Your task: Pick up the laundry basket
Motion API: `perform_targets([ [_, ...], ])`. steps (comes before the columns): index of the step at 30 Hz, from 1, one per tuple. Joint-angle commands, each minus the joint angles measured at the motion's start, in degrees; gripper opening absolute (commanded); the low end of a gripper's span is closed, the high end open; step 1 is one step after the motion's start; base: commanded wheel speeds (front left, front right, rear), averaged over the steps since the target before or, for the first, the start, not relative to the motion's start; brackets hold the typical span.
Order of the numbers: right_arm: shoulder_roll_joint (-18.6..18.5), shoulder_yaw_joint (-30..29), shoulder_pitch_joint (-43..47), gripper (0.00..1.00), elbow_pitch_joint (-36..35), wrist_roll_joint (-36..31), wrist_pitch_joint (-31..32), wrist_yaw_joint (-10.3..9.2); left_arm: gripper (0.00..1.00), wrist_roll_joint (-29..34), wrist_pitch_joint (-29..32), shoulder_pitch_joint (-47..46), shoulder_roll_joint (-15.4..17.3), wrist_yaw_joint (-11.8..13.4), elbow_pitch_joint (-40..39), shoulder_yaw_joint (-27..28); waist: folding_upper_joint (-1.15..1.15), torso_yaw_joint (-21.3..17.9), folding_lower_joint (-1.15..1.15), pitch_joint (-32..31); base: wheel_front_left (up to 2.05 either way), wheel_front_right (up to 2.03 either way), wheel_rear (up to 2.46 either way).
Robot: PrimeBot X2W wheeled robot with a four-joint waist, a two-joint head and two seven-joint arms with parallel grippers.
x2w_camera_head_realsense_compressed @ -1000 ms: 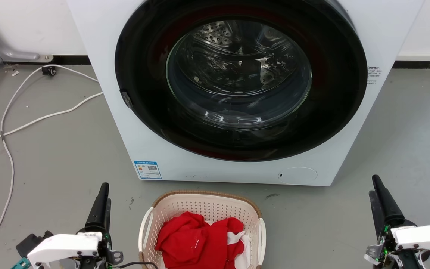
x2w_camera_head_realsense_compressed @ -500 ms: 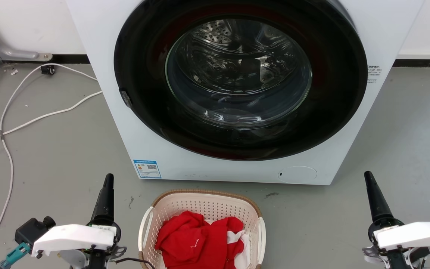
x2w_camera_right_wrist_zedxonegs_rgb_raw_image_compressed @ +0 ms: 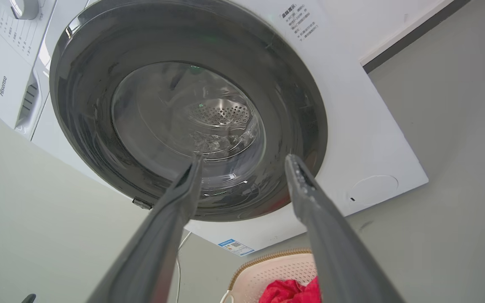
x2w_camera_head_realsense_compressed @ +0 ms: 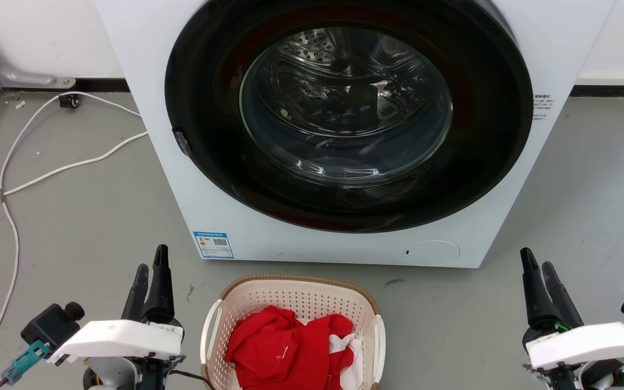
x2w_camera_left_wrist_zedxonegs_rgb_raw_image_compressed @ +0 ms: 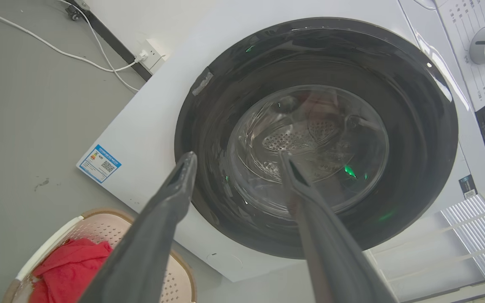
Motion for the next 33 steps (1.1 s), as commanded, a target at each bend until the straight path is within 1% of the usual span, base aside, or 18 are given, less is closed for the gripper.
perform_targets([
  [1, -0.05, 0.23, -0.06, 1.0, -1.44, -2.65, -0.76, 0.01, 1.0, 2.32, -0.67, -0.08, 0.19, 0.21, -1.32, -0.06, 0.0, 0.01, -0.01, 0.01, 0.0, 0.0, 0.0],
  [8, -0.03, 0.68, 0.51, 1.0, -2.24, -8.64, -2.07, 0.02, 1.0, 7.8, -1.95, 0.24, 0.2, 0.74, -2.05, -0.7, 0.0, 0.07, -0.01, 0.01, 0.0, 0.0, 0.0],
  [10, -0.03, 0.75, 0.6, 1.0, -2.35, -9.46, -2.23, 0.02, 1.0, 8.61, -2.13, 0.3, 0.2, 0.74, -2.07, -0.83, 0.0, 0.08, -0.01, 0.01, 0.0, 0.0, 0.0],
  [33, 0.04, 1.62, 2.28, 1.0, -4.04, -24.11, -5.84, 0.02, 1.0, 22.88, -5.87, 1.43, 0.24, 0.24, -3.24, -1.58, 0.0, 0.16, -0.01, 0.31, 0.0, 0.0, 0.0],
])
